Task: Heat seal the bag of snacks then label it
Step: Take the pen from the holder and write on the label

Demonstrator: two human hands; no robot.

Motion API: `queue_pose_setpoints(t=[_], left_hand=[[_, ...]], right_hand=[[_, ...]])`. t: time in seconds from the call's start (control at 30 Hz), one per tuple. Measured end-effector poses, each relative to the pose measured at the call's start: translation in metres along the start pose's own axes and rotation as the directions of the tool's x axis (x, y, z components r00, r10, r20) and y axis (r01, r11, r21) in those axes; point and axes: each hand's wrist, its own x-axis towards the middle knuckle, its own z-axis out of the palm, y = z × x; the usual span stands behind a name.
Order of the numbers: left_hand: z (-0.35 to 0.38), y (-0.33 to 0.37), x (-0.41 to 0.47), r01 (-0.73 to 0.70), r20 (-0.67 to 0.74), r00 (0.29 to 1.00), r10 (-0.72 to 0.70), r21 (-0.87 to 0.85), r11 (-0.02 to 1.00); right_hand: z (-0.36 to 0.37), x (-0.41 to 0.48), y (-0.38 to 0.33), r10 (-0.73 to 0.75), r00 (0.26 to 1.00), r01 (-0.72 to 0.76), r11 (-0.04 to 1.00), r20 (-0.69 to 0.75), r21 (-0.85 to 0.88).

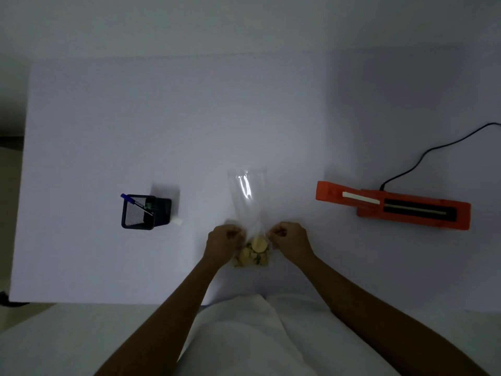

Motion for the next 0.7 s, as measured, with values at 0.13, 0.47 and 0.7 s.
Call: queue_pose_setpoints(t=[0.13,0.47,0.7], left_hand=[[0.003,0.013,0.009,0.021,0.053,0.998,-0.018,-0.066,0.998],[-0.013,0.014,0.003,-0.065,0.198,0.977,0.078,-0.07,0.995],[-0.107,-0.003,-0.023,-0.322,-0.007,0.947,0.321,-0.033,0.946]], right_hand=[[-0.009,-0.003,0.002,0.023,0.996,-0.024,1.0,-0.086,-0.015],[-0.001,-0.031,-0.002,0.09,0.953,-0.11,0.993,-0.29,-0.052],[0.049,-0.054,-0.041,-0.034,0.868,0.001,0.998,-0.496,-0.067]])
